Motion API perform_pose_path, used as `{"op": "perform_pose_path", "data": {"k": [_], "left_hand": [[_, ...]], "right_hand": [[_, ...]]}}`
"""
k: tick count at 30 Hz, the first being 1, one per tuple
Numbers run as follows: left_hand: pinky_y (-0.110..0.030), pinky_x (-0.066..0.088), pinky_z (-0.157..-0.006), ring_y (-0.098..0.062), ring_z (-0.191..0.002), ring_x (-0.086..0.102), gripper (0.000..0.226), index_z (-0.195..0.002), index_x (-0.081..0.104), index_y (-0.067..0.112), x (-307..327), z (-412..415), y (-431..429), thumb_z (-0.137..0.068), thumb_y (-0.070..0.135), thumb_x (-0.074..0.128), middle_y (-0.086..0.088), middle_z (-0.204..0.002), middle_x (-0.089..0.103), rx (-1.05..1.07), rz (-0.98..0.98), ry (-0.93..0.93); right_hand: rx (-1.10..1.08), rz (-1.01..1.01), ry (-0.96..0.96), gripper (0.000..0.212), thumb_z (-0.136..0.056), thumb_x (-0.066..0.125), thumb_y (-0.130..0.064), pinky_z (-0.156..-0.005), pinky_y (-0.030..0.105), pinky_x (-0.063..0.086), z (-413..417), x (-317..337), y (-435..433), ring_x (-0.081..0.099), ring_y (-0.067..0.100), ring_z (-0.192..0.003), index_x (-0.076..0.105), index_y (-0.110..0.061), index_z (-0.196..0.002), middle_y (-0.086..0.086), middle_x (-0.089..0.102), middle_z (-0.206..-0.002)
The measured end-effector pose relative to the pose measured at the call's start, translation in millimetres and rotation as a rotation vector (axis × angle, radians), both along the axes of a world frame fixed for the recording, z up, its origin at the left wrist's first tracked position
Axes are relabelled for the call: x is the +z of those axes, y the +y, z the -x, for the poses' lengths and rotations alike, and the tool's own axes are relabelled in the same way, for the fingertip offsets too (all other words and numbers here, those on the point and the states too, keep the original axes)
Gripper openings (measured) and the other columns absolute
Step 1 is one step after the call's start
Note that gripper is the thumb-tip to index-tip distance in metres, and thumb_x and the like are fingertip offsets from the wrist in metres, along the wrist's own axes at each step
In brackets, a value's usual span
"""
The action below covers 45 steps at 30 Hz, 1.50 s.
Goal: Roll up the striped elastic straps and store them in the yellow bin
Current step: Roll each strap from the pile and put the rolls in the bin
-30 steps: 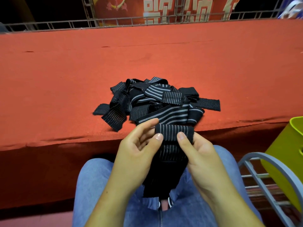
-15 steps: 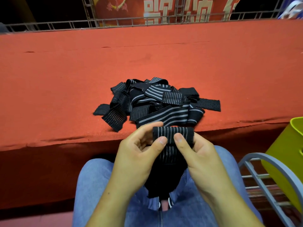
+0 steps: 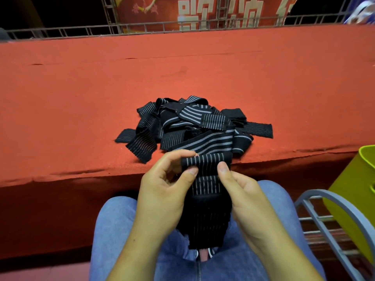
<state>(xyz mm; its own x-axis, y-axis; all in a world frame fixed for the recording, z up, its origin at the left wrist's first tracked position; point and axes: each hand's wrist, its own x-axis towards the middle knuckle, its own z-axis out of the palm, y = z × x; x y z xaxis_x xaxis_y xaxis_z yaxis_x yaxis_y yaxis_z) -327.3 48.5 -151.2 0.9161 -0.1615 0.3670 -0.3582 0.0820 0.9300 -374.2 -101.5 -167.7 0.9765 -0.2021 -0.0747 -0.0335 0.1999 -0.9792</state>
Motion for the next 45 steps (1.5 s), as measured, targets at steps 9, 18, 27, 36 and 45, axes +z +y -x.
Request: {"op": "perform_pose_path", "data": {"k": [9, 18, 27, 36, 45], "left_hand": [[-0.015, 0.051, -0.093, -0.005, -0.110, 0.071, 0.045, -0.098, 0.075, 0.021, -1, 1, -1, -0.086, -0.021, 0.066, 0.010, -0.113, 0.077, -0.059, -0.017, 0.009], [-0.017, 0.052, -0.092, -0.007, -0.115, 0.070, 0.052, -0.094, 0.080, 0.028, -1, 1, -2, -0.085, -0.022, 0.064, 0.010, -0.124, 0.073, -0.090, -0.038, 0.057], [-0.009, 0.050, -0.085, 0.004, -0.101, 0.070, 0.038, -0.125, 0.069, 0.020, 7, 5, -5, -0.094, -0.003, 0.067, 0.017, -0.112, 0.076, -0.113, -0.021, 0.117], [-0.016, 0.052, -0.092, -0.005, -0.110, 0.072, 0.038, -0.122, 0.068, 0.028, 2, 1, -4, -0.095, 0.000, 0.067, 0.012, -0.113, 0.078, -0.127, -0.042, 0.132], [-0.018, 0.052, -0.096, -0.005, -0.115, 0.070, 0.036, -0.128, 0.068, 0.021, -2, 1, -4, -0.098, 0.001, 0.064, 0.011, -0.116, 0.077, -0.180, -0.056, 0.130]], "right_hand": [[-0.017, -0.060, -0.099, 0.088, -0.068, 0.070, -0.089, -0.113, 0.058, 0.048, -2, 1, 0, 0.072, 0.030, -0.120, 0.079, -0.016, -0.118, 0.012, 0.079, -0.119], [-0.072, -0.109, -0.105, 0.036, -0.092, 0.066, -0.041, -0.112, 0.054, 0.051, -2, 0, -3, 0.072, 0.035, -0.119, 0.081, -0.014, -0.110, 0.015, 0.080, -0.114], [-0.112, -0.002, -0.117, 0.021, -0.104, 0.060, -0.013, -0.098, 0.041, 0.057, -1, 3, -5, 0.076, 0.026, -0.110, 0.079, -0.010, -0.112, 0.009, 0.082, -0.110], [-0.087, 0.106, -0.117, 0.031, -0.101, 0.064, -0.041, -0.109, 0.051, 0.052, -6, -1, -1, 0.074, 0.017, -0.115, 0.073, -0.019, -0.121, 0.000, 0.080, -0.117], [-0.089, 0.212, -0.152, 0.029, -0.094, 0.058, -0.053, -0.105, 0.057, 0.053, -8, -8, -2, 0.074, 0.017, -0.112, 0.072, -0.037, -0.113, -0.004, 0.079, -0.113]]}}
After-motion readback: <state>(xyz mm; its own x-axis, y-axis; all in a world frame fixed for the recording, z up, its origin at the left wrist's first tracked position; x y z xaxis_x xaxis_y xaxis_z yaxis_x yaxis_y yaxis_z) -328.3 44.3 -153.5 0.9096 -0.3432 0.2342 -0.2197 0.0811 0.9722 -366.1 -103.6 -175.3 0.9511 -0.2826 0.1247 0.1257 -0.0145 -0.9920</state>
